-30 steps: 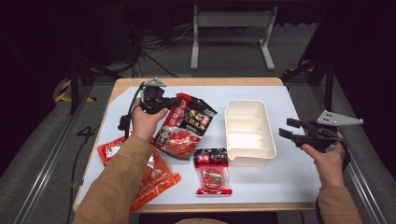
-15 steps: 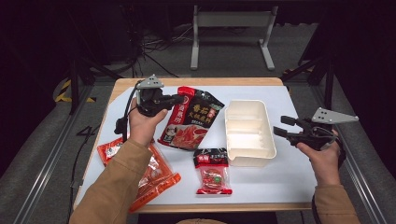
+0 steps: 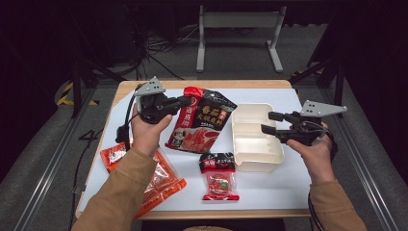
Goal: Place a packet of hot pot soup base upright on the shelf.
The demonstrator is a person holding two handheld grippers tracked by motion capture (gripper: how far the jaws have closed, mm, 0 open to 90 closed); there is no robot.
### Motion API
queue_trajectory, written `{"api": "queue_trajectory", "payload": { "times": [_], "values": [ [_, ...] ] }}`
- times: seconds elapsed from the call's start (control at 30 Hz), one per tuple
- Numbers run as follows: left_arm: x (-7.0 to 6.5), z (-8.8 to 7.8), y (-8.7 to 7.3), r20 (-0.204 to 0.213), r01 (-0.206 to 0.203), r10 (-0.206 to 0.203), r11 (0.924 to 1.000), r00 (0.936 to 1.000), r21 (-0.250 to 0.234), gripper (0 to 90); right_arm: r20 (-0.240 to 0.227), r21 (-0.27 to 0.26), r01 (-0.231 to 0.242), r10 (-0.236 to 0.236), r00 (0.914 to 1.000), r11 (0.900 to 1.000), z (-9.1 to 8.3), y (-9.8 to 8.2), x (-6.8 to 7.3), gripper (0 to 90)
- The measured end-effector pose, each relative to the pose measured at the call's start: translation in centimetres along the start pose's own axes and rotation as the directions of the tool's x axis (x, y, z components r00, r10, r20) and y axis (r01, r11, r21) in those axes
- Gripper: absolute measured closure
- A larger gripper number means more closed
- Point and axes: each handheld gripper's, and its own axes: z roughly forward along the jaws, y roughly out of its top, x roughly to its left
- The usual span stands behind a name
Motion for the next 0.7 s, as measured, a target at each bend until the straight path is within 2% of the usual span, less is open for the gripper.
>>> {"api": "queue_trajectory", "payload": {
  "times": [0.1,0.17,0.37,0.5,0.7],
  "values": [
    [-0.5,-0.2,-0.2,0.001,0.001,-0.001,0.9995,1.0,-0.031,87.7,-0.021,-0.007,0.013,-0.013,0.9997,1.0,0.8,1.0,0.3,40.4],
    [-0.7,-0.2,-0.3,0.014,0.017,-0.017,0.9991,0.9998,-0.038,87.7,-0.035,-0.009,0.012,-0.013,0.9993,1.0,1.3,1.6,0.4,40.4],
    [-1.4,-0.1,-0.2,0.037,0.021,-0.019,0.9984,0.9991,-0.052,87.7,-0.064,-0.002,0.021,-0.021,0.9977,1.0,2.7,2.8,0.8,39.4],
    [-1.7,0.0,-0.2,0.05,0.015,-0.012,0.9981,0.9987,-0.059,87.7,-0.091,0.0,0.014,-0.014,0.9957,1.0,3.6,3.3,0.9,37.6],
    [-2.1,0.0,-0.2,0.076,0.02,-0.014,0.9965,0.997,-0.082,87.7,-0.146,-0.006,-0.021,0.02,0.989,1.0,4.8,3.6,1.0,36.2]
  ]
}}
